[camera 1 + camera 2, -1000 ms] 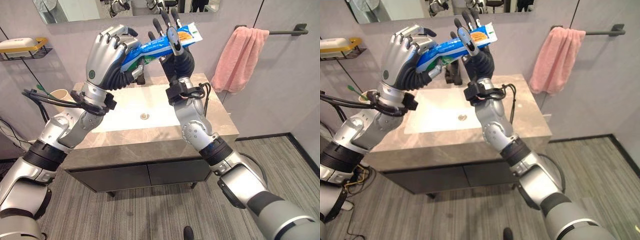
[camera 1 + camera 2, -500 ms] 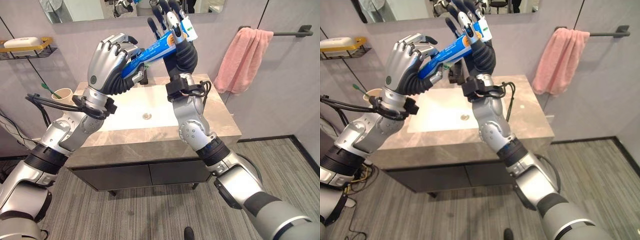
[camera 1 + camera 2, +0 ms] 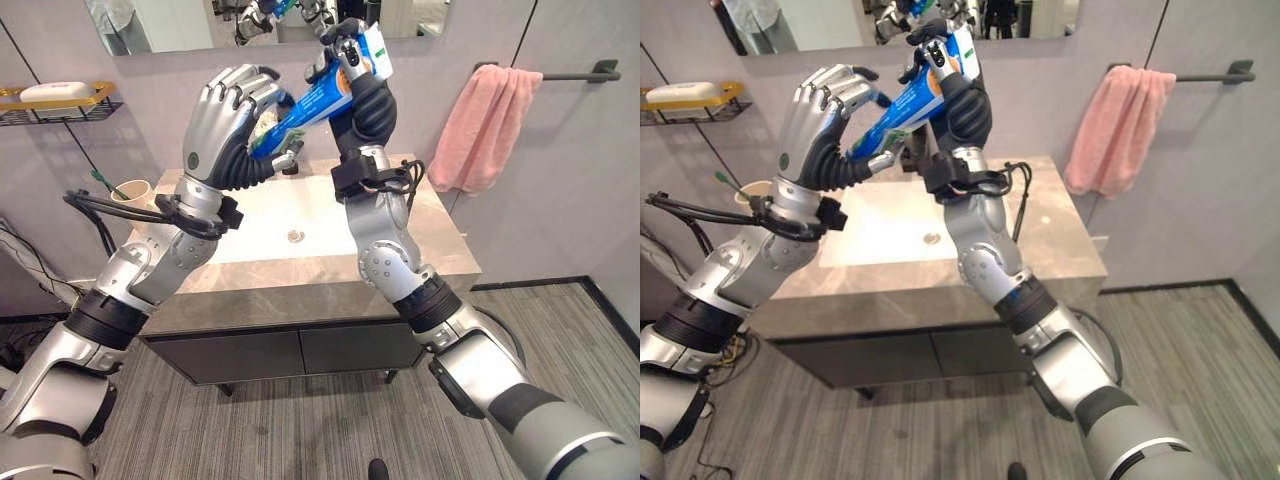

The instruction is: Put brush and paste in cup on sink, flatten towel.

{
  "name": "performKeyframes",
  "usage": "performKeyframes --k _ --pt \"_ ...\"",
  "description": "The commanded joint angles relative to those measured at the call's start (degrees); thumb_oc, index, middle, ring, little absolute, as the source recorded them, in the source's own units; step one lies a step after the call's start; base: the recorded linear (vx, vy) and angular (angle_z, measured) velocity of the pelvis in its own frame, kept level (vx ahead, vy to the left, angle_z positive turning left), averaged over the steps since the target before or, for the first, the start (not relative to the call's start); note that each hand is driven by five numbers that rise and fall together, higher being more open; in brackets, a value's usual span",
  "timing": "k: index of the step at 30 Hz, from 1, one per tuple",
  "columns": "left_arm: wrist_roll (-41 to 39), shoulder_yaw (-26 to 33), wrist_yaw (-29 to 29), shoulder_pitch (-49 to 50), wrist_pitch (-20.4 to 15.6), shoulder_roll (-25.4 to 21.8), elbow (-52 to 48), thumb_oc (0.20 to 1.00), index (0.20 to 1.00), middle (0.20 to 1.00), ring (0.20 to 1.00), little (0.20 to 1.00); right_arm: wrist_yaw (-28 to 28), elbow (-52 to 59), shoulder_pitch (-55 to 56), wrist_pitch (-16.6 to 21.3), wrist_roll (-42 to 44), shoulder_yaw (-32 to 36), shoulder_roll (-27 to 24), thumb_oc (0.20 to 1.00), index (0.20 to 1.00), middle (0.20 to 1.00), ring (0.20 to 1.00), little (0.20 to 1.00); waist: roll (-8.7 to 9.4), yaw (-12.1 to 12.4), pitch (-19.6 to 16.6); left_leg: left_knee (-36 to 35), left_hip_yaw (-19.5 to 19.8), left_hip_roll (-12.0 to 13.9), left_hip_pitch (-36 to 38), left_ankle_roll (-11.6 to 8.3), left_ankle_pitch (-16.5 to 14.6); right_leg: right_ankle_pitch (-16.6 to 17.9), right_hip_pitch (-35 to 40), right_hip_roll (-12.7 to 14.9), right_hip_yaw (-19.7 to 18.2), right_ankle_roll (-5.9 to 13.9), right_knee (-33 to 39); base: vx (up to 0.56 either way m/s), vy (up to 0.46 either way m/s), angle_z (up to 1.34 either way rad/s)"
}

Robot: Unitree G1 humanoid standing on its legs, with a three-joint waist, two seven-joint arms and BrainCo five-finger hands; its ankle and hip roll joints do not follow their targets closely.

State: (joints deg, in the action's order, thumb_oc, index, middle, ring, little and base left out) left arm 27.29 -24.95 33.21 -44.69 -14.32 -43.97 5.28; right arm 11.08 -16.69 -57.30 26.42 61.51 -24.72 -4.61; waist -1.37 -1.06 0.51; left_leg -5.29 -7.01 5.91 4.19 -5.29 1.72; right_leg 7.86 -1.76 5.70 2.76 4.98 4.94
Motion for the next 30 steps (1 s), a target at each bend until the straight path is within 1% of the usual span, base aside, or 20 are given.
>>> performKeyframes --k 1,5,6,8,10,11,13,15,16,17,18,21,22,23,24,26,27,28,29,30 --pt "-2.2 3.9 2.59 -3.29 0.46 -2.36 -1.28 1.0 1.0 1.0 1.0 1.0 2.37 2.2 -4.62 5.11 -4.04 5.32 1.56 0.2 0.2 0.2 0.2 0.2 2.67 0.1 -0.87 0.29 -0.4 1.5 3.24 -0.34 -3.43 -3.34 4.51 4.49 1.78 3.06 0.06 0.01 -0.023 0.1" --pt "-2.71 6.51 3.5 -0.99 0.44 -1.09 -3.73 1.0 1.0 1.0 1.0 1.0 4.48 3.44 -3.58 6.47 -6.03 7.95 2.33 0.2 0.2 0.2 0.2 0.2 2.33 0.92 -0.79 0.29 0.51 1.79 3.2 -0.39 -3.21 -3.82 5.22 4.35 2.49 2.64 0.06 0.01 -0.041 0.12" --pt "-3.33 8.24 3.66 1.18 0.07 -0.49 -5.88 1.0 1.0 1.0 1.0 1.0 5.43 3.93 -3.03 7.36 -6.43 9.24 2.26 0.2 0.2 0.2 0.2 0.2 2.21 1.44 -0.71 0.29 0.94 1.87 3.14 -0.47 -3.08 -4.13 5.58 4.16 2.79 2.43 0.06 0.01 -0.062 0.18" --pt "-4.12 10.32 3.68 4.05 -0.47 -0.16 -7.7 1.0 1.0 1.0 1.0 1.0 5.99 4.44 -2.33 7.93 -6.51 10.17 2.13 0.2 0.2 0.2 0.2 0.2 1.97 1.96 -0.66 0.29 1.31 1.99 3.11 -0.63 -2.86 -4.37 5.91 4.03 3.26 2.26 0.06 0.01 -0.043 0.1" --pt "-4.13 10.75 3.54 4.63 -0.43 -0.15 -8.1 1.0 1.0 1.0 1.0 1.0 6.04 4.51 -2.15 7.93 -6.55 9.95 2.19 0.2 0.2 0.2 0.2 0.2 1.82 1.78 -0.74 0.29 1.37 2.01 3.15 -0.66 -2.85 -4.39 5.97 4.0 3.32 2.24 0.06 0.0 -0.032 0.16" --pt "-5.91 14.43 4.51 10.13 -1.48 1.27 -11.68 1.0 1.0 1.0 1.0 1.0 6.67 5.7 -1.38 8.39 -7.09 11.48 1.33 0.2 0.2 0.2 0.2 0.2 1.81 3.08 -0.43 0.29 1.97 2.2 3.05 -0.82 -2.59 -4.93 6.33 3.73 3.88 1.86 0.06 -0.01 -0.069 0.11" --pt "-9.72 18.07 4.29 17.35 -3.02 4.48 -16.49 1.0 1.0 1.0 1.0 1.0 7.47 7.46 0.37 8.22 -8.61 11.96 0.68 0.2 0.2 0.2 0.2 0.2 1.63 3.64 -0.34 0.34 2.4 2.36 2.92 -0.91 -2.22 -5.23 6.56 3.57 4.33 1.48 0.06 -0.03 -0.071 0.13" --pt "-16.21 19.02 3.64 24.6 -5.53 8.81 -19.63 1.0 1.0 1.0 1.0 1.0 7.67 8.78 1.95 8.08 -9.24 12.74 0.29 0.2 0.2 0.2 0.2 0.2 1.79 4.37 0.39 0.68 2.8 2.49 2.48 -0.93 -1.43 -4.97 6.66 3.52 4.72 1.08 0.06 -0.05 -0.059 0.16" --pt "-19.3 18.57 1.77 28.54 -6.43 10.46 -20.49 1.0 1.0 1.0 1.0 1.0 7.57 9.38 2.83 8.1 -9.19 12.83 0.02 0.2 0.2 0.2 0.2 0.2 1.8 4.62 0.68 0.89 3.07 2.58 2.35 -0.97 -1.26 -5.12 6.87 3.37 4.98 0.91 0.06 0.03 -0.039 0.11" --pt "-19.47 18.71 1.56 28.86 -6.41 10.51 -20.68 1.0 1.0 1.0 1.0 1.0 7.57 9.45 3.06 8.08 -9.18 12.73 0.05 0.2 0.2 0.2 0.2 0.2 1.66 4.54 0.42 0.71 3.12 2.69 2.68 -1.04 -1.71 -5.63 7.14 3.28 5.02 0.99 0.06 -0.01 -0.078 0.1" --pt "-26.81 15.09 -2.37 35.48 -7.28 14.18 -17.31 1.0 1.0 1.0 1.0 1.0 7.27 9.82 3.92 7.89 -8.89 13.53 -0.38 0.2 0.2 0.2 0.2 0.2 1.97 5.2 1.44 1.89 3.87 2.96 2.12 -1.15 -1.28 -5.56 7.69 2.96 5.5 0.48 0.06 0.0 -0.081 0.17" --pt "-33.37 9.85 -8.46 41.31 -6.06 15.46 -11.68 1.0 1.0 1.0 1.0 1.0 6.14 10.54 5.72 8.31 -7.73 14.36 -2.96 0.2 0.2 0.2 0.2 0.2 2.48 6.35 2.93 4.23 6.11 3.46 -0.17 -2.01 -0.98 -6.16 8.4 2.47 7.71 0.0 -0.17 -0.06 -0.089 0.28" --pt "-34.91 7.45 -11.3 43.26 -4.78 15.38 -8.95 1.0 1.0 1.0 1.0 1.0 5.89 11.1 6.61 8.52 -7.66 14.77 -4.0 0.2 0.2 0.2 0.2 0.2 2.71 6.6 3.6 5.25 7.03 3.54 -1.2 -2.3 -0.75 -6.2 8.7 2.47 9.08 -0.18 -0.45 -0.07 -0.085 0.61" --pt "-34.02 5.59 -13.62 44.47 -3.84 14.65 -6.42 1.0 1.0 1.0 1.0 1.0 5.58 11.48 7.75 8.94 -7.43 14.9 -4.74 0.2 0.2 0.2 0.2 0.2 2.82 6.85 4.18 6.59 7.87 3.6 -2.38 -2.64 -0.48 -6.42 9.11 2.46 10.56 -0.29 -0.57 -0.07 -0.082 0.65" --pt "-34.1 5.17 -14.88 45.39 -3.74 14.11 -4.54 1.0 1.0 1.0 1.0 1.0 5.36 11.61 8.42 9.26 -6.76 15.2 -5.05 0.2 0.2 0.2 0.2 0.2 2.98 7.01 4.55 7.84 9.03 3.51 -3.49 -2.86 -0.42 -6.61 9.5 2.48 11.81 -0.27 -0.6 -0.08 -0.065 0.72" --pt "-32.27 1.76 -18.51 46.88 -1.42 14.38 3.58 1.0 1.0 1.0 1.0 1.0 5.08 12.07 9.31 9.95 -6.07 15.72 -5.47 0.2 0.2 0.2 0.2 0.2 3.22 7.27 5.52 11.48 9.06 3.15 -5.85 -3.69 -0.64 -6.85 10.64 2.68 14.14 -0.27 -0.4 -0.06 -0.035 0.53" --pt "-32.22 1.62 -18.46 46.71 -1.56 14.48 3.81 1.0 1.0 1.0 1.0 1.0 5.03 12.08 9.33 9.96 -6.03 15.76 -5.56 0.2 0.2 0.2 0.2 0.2 3.27 7.16 5.45 11.55 9.23 2.96 -6.2 -3.6 -0.37 -6.61 10.48 2.82 14.31 -0.24 -0.33 -0.07 0.014 0.59" --pt "-28.86 -0.8 -21.2 47.11 0.38 14.37 10.96 1.0 1.0 1.0 1.0 1.0 4.34 11.93 9.48 9.87 -4.72 15.89 -5.37 0.2 0.2 0.2 0.2 0.2 3.39 7.12 5.95 13.83 7.1 2.93 -8.14 -4.06 0.32 -6.8 11.06 3.35 16.36 -0.11 -0.14 -0.06 0.025 0.67" --pt "-28.84 -0.83 -21.18 47.07 0.34 14.4 11.02 1.0 1.0 1.0 1.0 1.0 4.31 11.92 9.47 9.87 -4.69 15.9 -5.39 0.2 0.2 0.2 0.2 0.2 3.4 7.08 5.9 13.88 7.16 2.91 -8.24 -4.05 0.31 -6.8 11.02 3.35 16.41 -0.1 -0.14 -0.07 0.04 0.65" --pt "-21.3 -2.94 -22.87 47.43 2.6 15.09 21.79 1.0 1.0 1.0 1.0 1.0 3.78 11.38 9.62 10.21 -3.03 16.07 -4.69 0.2 0.2 0.2 0.2 0.2 3.5 7.0 6.22 16.42 3.51 3.78 -9.77 -4.35 0.28 -7.3 11.83 3.57 17.47 -0.17 -0.13 -0.03 0.046 0.66"
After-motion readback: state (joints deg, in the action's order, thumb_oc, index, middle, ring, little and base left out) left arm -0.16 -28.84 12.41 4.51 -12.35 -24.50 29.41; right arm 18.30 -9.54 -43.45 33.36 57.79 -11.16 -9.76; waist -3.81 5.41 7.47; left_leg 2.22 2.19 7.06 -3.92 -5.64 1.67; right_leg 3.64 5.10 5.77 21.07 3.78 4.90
